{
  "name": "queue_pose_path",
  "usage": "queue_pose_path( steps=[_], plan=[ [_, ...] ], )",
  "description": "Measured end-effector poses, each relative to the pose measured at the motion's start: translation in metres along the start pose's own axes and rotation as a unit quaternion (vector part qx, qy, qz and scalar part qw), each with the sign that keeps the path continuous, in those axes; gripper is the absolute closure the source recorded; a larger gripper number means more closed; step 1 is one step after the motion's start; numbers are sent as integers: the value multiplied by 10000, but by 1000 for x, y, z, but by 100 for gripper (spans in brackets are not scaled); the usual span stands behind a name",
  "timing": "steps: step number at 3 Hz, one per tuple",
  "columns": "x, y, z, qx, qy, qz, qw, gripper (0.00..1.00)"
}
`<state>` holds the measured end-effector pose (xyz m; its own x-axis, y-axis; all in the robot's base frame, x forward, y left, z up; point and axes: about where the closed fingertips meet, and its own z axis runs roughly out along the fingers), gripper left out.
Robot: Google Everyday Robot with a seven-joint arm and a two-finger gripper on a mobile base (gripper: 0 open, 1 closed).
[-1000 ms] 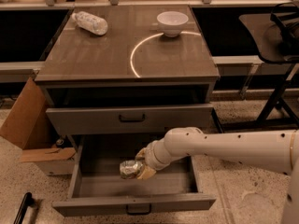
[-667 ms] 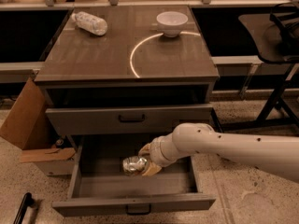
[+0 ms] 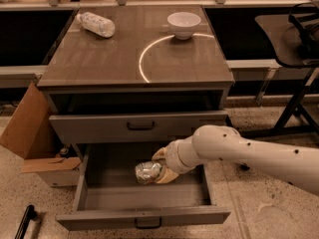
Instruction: Pick 7up can from middle drawer and place on counter
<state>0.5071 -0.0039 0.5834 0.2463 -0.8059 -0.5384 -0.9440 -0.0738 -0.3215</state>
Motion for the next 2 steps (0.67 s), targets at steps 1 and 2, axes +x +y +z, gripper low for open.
queue_pose_path(
  steps=[1, 2],
  plan=[
    [-2, -5, -14, 49, -25, -8, 10000, 100],
    [-11, -20, -50, 232, 49, -153, 9996, 100]
  ],
)
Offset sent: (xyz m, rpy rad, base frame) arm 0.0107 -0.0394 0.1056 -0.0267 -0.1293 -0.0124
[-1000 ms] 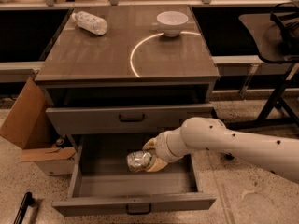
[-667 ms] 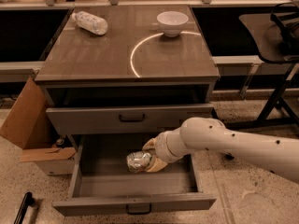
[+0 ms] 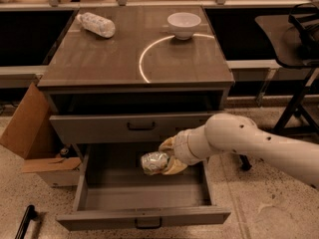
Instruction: Pick 7up can from middle drawer and place on counter
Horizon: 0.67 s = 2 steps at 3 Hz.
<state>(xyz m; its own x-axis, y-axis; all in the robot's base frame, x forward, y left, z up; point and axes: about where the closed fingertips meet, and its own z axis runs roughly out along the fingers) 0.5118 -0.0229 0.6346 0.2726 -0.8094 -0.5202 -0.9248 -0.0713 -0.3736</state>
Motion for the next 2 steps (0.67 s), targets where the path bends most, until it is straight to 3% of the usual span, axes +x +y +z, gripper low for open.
queue_pose_path(
  steps=[2],
  plan=[
    [-30, -38, -80, 561, 205, -547, 9967, 100]
  ],
)
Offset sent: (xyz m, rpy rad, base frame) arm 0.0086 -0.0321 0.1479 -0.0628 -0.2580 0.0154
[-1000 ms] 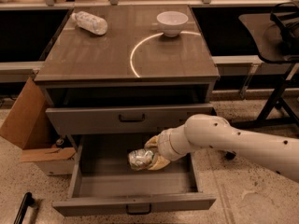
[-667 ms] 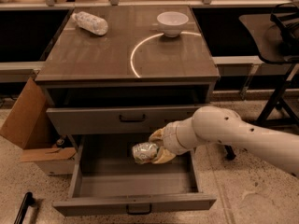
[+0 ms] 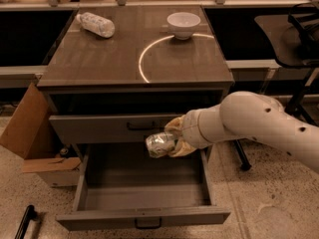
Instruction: Pick 7up can from middle drawer and place on counter
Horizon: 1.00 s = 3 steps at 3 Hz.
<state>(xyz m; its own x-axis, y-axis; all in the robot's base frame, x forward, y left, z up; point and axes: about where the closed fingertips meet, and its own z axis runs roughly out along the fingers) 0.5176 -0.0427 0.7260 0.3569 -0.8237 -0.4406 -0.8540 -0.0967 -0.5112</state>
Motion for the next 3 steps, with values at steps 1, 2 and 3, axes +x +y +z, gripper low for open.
queue_pose_path(
  steps=[1, 2, 3],
  plan=[
    [-8, -14, -28, 281, 73, -213, 9994, 100],
    [-8, -14, -28, 282, 73, -213, 9993, 100],
    [-11, -32, -41, 459, 20, -132, 9989, 100]
  ],
)
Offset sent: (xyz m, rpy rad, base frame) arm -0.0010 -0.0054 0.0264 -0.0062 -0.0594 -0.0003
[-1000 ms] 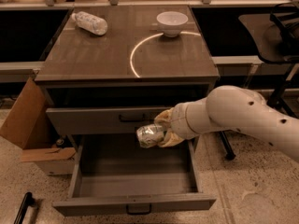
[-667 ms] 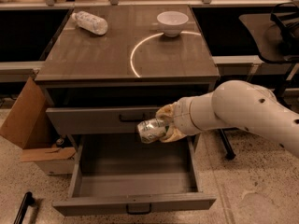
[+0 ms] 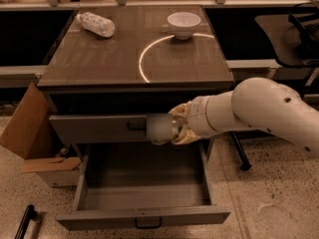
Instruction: Pick 7up can from middle drawer and place on counter
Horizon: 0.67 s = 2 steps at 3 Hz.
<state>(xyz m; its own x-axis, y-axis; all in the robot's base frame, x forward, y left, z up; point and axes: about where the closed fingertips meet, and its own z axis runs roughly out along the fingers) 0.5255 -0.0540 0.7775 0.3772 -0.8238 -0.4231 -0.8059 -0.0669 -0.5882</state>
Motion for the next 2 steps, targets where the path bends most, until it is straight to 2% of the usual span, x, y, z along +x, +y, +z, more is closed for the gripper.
queue_pose_path(
  steps=[1, 2],
  plan=[
    [0, -32, -19, 170, 207, 97, 9996, 100],
    [3, -65, -35, 240, 494, 316, 9980, 100]
  ],
)
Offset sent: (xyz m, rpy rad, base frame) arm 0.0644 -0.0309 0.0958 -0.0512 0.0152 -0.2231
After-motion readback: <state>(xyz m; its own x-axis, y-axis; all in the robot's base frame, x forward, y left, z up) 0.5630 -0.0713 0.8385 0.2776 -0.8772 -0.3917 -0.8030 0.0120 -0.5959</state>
